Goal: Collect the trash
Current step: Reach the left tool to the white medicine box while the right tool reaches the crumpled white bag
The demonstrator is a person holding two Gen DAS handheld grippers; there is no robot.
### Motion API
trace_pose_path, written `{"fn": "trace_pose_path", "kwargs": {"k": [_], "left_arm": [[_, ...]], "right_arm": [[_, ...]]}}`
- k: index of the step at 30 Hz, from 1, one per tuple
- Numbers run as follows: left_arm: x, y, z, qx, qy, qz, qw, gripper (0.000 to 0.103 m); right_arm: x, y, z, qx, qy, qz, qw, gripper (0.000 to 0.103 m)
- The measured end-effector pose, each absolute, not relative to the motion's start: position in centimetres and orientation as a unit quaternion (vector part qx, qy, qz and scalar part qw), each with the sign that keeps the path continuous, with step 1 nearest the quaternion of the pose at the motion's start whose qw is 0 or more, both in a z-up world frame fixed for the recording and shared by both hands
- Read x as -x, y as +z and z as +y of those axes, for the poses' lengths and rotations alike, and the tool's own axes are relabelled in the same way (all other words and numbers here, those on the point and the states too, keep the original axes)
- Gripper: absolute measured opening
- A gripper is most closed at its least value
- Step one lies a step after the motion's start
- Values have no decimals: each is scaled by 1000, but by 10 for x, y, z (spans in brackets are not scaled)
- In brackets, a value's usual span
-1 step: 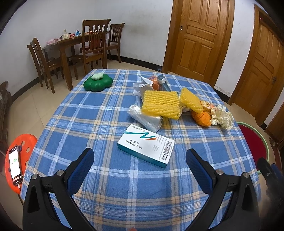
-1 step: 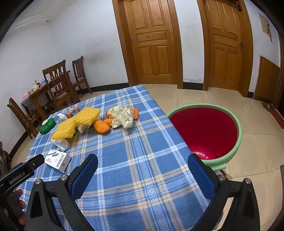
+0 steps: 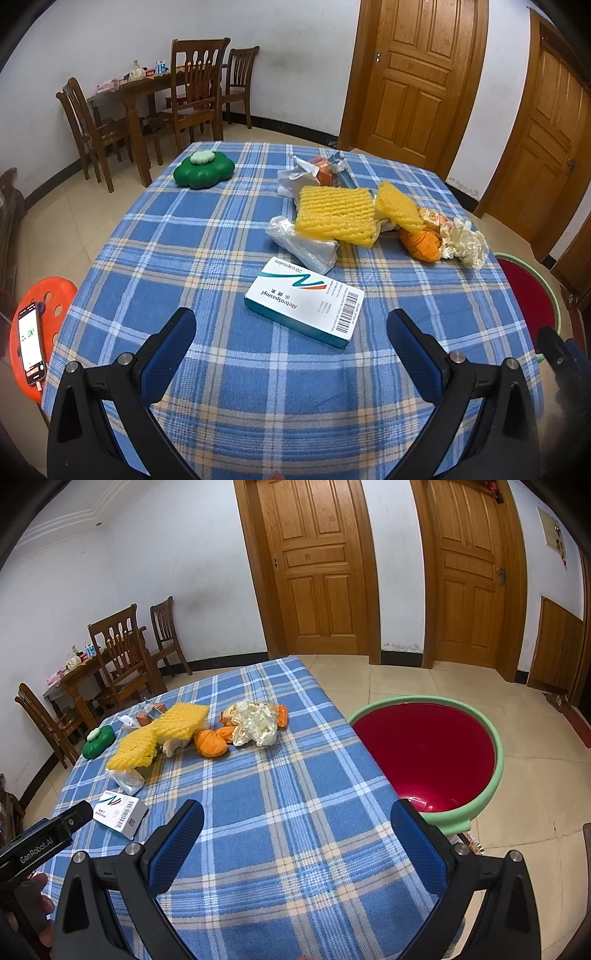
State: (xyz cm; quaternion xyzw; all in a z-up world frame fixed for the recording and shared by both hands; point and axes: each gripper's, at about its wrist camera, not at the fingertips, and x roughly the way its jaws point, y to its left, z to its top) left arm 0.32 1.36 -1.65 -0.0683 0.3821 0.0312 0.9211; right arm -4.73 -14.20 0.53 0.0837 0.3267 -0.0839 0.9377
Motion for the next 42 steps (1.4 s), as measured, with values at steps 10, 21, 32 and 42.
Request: {"fn": "trace_pose_path", "kwargs": {"k": [10,21,32,42], "left_arm": [[-28,-36,18,100,34,422,900,102],[-79,-52,6,107,57,471,874,102],[-75,-63,11,110,63,491,862,102],[-78,-62,28,97,20,477,874,73]], "right_arm": [[32,4,-152,-71,-89,327,938,103],[16,-4,-167,-81,-88,349,929,103],[3,-8,-178,-87,-70,370,922,103],[-32,-8,-169,-76,-18,391,917,103]]}}
